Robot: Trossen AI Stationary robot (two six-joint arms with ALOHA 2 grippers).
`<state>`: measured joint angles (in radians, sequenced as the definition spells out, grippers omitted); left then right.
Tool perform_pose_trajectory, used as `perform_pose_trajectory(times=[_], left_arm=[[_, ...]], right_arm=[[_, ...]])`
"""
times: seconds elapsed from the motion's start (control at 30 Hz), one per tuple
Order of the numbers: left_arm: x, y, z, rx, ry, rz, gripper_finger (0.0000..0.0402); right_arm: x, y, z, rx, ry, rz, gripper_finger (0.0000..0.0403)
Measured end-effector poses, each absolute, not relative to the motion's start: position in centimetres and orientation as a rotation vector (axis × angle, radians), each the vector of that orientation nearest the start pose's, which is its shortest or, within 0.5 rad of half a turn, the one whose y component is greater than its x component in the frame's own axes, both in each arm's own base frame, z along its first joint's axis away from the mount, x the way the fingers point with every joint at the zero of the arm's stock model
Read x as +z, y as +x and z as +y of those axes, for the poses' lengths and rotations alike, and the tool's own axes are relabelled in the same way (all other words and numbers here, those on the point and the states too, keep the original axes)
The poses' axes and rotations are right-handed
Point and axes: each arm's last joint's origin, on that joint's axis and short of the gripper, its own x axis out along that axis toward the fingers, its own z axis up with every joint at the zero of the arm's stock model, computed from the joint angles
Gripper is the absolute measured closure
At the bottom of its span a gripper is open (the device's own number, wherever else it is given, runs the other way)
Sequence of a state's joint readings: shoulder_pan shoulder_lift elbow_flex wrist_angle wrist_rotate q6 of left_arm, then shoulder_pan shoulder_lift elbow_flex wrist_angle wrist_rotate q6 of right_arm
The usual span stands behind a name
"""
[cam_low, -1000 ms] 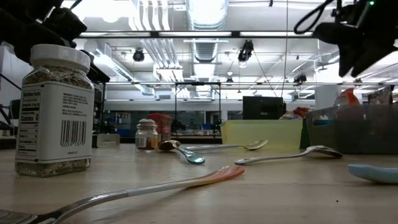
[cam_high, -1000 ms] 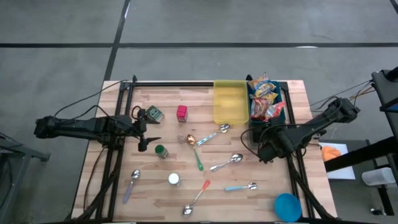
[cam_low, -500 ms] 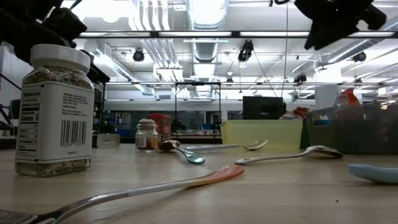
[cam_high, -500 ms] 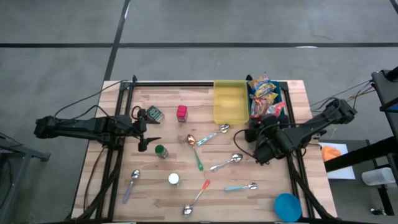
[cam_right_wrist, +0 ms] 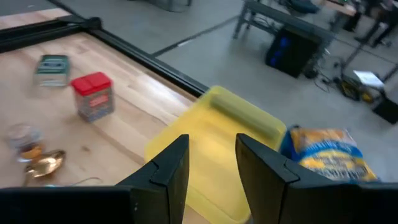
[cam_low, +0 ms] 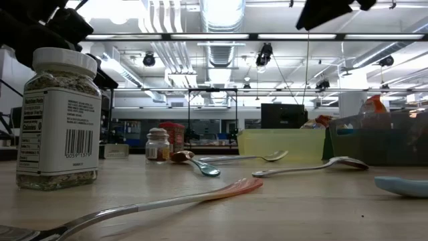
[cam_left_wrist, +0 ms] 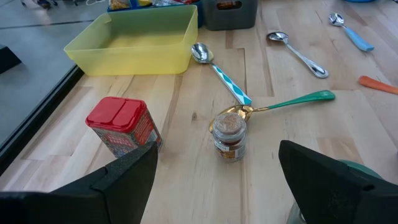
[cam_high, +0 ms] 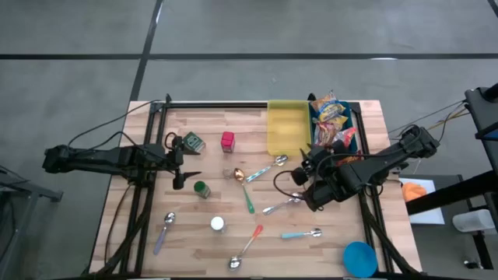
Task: Pick & Place Food Item
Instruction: Put the red seasoning can into the black bin
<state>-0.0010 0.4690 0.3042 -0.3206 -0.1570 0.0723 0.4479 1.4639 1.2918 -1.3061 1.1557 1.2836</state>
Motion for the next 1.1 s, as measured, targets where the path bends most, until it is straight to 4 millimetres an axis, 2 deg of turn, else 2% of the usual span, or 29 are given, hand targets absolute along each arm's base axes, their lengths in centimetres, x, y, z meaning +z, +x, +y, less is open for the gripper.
perform_pose_trajectory(times=[0.37,0.63,0.83,1.1], left_arm=[[19.7,12.1,0.4,0.136,0.109,0.489,0.0062],[19.7,12.1,0.4,0.136,0.109,0.489,0.0061],[19.7,12.1,0.4,0.136,0.109,0.49,0.0061],[19.7,12.1,0.4,0.136,0.109,0.489,0.0061]], right_arm=[[31.4,26.8,8.6,-0.904,0.009,0.428,0.0275],[32.0,28.7,7.9,-0.748,-0.028,0.498,0.0275],[32.1,30.2,5.6,-0.522,-0.105,0.621,0.0275],[32.5,32.8,0.9,-0.218,-0.231,0.595,0.0275]])
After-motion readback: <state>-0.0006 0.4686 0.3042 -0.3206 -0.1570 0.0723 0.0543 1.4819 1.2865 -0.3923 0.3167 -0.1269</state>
